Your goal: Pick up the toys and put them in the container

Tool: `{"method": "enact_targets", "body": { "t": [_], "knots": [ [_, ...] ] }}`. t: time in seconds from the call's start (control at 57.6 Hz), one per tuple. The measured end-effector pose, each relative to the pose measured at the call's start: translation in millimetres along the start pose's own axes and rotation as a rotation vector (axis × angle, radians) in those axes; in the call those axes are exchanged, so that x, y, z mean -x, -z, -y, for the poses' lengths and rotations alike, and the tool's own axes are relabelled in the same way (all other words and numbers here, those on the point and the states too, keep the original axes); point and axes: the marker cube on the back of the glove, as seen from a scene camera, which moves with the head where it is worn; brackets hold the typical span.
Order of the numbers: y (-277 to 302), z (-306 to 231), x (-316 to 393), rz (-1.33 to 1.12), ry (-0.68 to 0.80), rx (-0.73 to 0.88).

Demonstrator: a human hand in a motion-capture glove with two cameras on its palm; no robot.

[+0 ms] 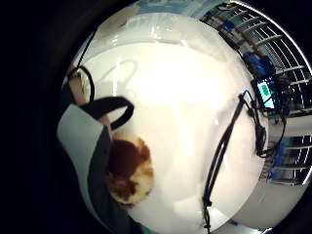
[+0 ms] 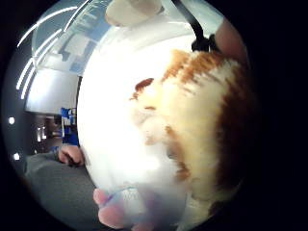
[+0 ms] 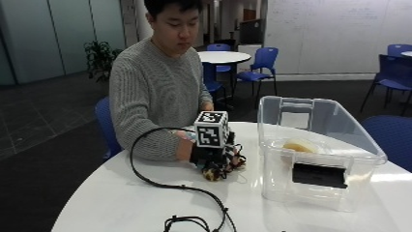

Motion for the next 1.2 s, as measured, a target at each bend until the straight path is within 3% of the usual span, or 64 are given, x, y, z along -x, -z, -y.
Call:
{"method": "enact_targets", "body": {
  "t": [0.226,0.434,0.573,0.73,0.903,0.99,1.199],
  "knots": [
    [18.6,5.2,3.6,0.031,0.005,-0.010],
    [209.7,46.9,4.8,0.072,0.024,-0.322],
    [271.2,79.4,11.2,0.139,0.064,-0.342],
    [254.1,136.5,42.4,0.179,-0.004,-0.294],
    [203.4,205.7,120.2,0.131,0.091,-0.181],
    [190.7,221.1,138.2,0.108,0.139,-0.160],
    [176.3,230.4,135.5,0.141,0.093,-0.093]
  ]
}}
